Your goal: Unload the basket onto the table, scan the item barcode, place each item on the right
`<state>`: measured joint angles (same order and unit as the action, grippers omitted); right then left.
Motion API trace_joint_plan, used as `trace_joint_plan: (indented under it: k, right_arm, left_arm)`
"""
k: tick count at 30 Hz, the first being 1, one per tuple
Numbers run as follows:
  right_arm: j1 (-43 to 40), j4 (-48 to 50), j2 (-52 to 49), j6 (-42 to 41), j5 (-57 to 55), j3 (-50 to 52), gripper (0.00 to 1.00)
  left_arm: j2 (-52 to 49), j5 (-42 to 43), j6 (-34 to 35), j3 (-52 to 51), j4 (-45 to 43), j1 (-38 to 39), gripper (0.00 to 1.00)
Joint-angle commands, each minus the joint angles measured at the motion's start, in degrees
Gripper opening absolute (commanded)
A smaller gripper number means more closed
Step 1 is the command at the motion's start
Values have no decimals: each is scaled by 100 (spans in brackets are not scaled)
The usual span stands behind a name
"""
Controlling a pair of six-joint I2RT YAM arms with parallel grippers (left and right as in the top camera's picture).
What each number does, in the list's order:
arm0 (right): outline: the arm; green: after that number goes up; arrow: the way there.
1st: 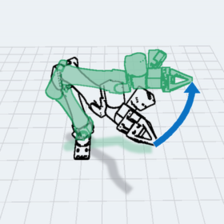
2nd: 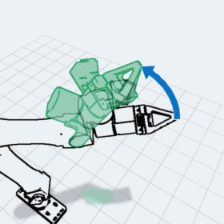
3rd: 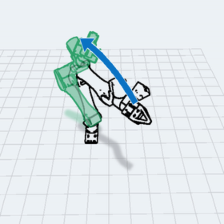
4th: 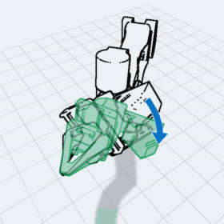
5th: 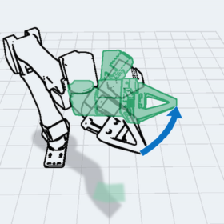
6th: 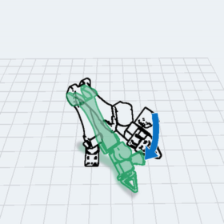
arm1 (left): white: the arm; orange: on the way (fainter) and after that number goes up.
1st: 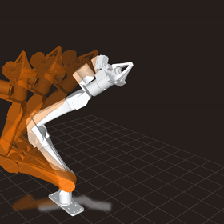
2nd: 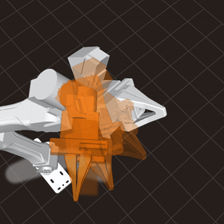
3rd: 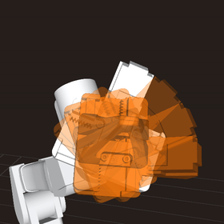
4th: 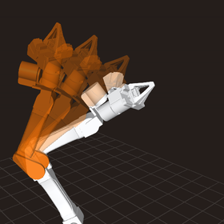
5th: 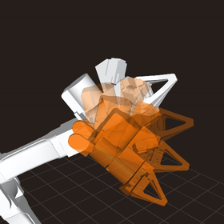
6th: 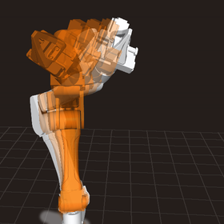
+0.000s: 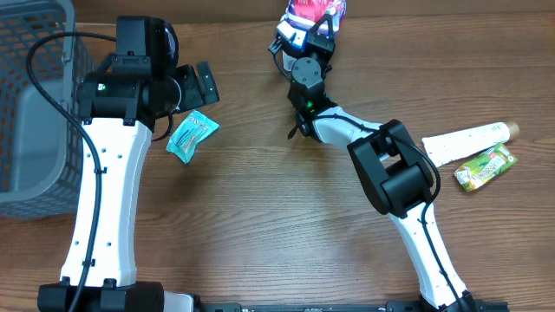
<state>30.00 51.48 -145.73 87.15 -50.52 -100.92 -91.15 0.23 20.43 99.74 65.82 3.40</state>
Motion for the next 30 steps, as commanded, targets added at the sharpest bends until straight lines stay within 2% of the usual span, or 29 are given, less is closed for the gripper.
trace_joint_plan:
  k: [1,18,30]
  right_arm:
    - [-57,92,-201,-160,289,-192,4]
    - [-39,376,-376,-140,299,-289,4]
    - [-26,726,-374,367,140,-306,4]
  left_arm:
    - [-35,22,-114,59,-2,0,100]
    - [-35,22,-114,59,-2,0,99]
    - [-35,22,-114,59,-2,0,99]
